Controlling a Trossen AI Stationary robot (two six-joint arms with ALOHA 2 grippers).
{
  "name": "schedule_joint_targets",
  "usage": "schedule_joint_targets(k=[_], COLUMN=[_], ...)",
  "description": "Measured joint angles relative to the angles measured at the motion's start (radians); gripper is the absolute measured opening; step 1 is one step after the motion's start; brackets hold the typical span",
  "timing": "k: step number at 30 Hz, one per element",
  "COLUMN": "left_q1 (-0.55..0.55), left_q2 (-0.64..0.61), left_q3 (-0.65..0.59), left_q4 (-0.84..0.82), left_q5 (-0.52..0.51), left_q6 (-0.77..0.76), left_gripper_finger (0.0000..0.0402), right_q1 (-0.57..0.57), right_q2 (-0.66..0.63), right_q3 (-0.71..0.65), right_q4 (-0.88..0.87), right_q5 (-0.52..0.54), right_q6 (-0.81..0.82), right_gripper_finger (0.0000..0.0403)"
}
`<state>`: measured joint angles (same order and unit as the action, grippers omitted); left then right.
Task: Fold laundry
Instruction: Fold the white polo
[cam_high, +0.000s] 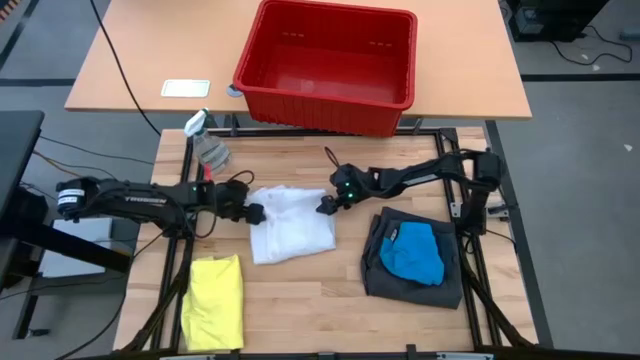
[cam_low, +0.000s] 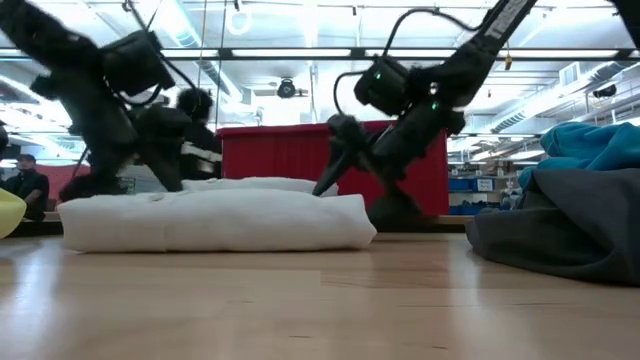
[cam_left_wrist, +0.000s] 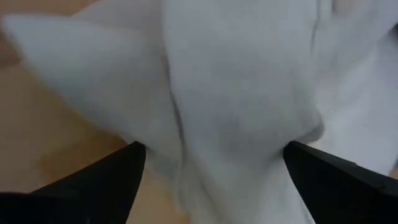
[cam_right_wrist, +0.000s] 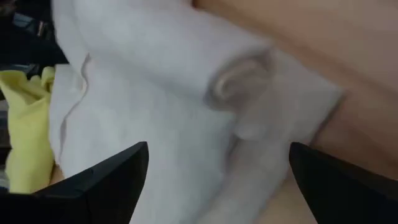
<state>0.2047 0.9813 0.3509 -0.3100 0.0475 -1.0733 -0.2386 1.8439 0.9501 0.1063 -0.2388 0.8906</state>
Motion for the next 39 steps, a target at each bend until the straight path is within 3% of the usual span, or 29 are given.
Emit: schedule_joint_targets(k=[6, 11, 14, 20, 23, 25, 29, 39], left_q1=[0.052, 0.044, 0.025, 0.003, 0.003, 0.003, -0.009, -0.03], left_q2=[0.014, 0.047, 0.069, 0.162, 0.219, 0.248, 0.289, 0.289], left_q3=[-0.161, -0.193, -0.195, -0.195, -0.195, -0.196, -0.167, -0.032], left_q4=[0.376, 0.46, 0.518, 0.704, 0.801, 0.869, 0.982, 0.913], left_q5=[-0.014, -0.025, -0.023, -0.016, -0.003, 0.018, 0.04, 0.079], left_q6=[-0.023, -0.014, 0.0, 0.063, 0.053, 0.033, 0.029, 0.046], left_gripper_finger=[0.0388, 0.0338, 0.0269, 0.0108, 0.0036, 0.0014, 0.0013, 0.001], right_q1=[0.0, 0.012, 0.017, 0.021, 0.007, -0.003, -0.015, -0.021], right_q2=[0.088, 0.136, 0.156, 0.171, 0.171, 0.169, 0.122, -0.01], right_q3=[0.005, 0.043, 0.077, 0.107, 0.108, 0.108, 0.108, 0.109], right_q4=[0.131, 0.164, 0.149, 0.144, 0.148, 0.153, 0.141, 0.014], right_q5=[-0.004, -0.019, -0.021, -0.056, -0.144, -0.205, -0.297, -0.286], right_q6=[0.057, 0.031, 0.026, -0.03, -0.053, -0.053, -0.038, -0.054], right_gripper_finger=[0.0389, 0.0355, 0.0289, 0.0108, 0.0032, 0.0024, 0.0025, 0.0025])
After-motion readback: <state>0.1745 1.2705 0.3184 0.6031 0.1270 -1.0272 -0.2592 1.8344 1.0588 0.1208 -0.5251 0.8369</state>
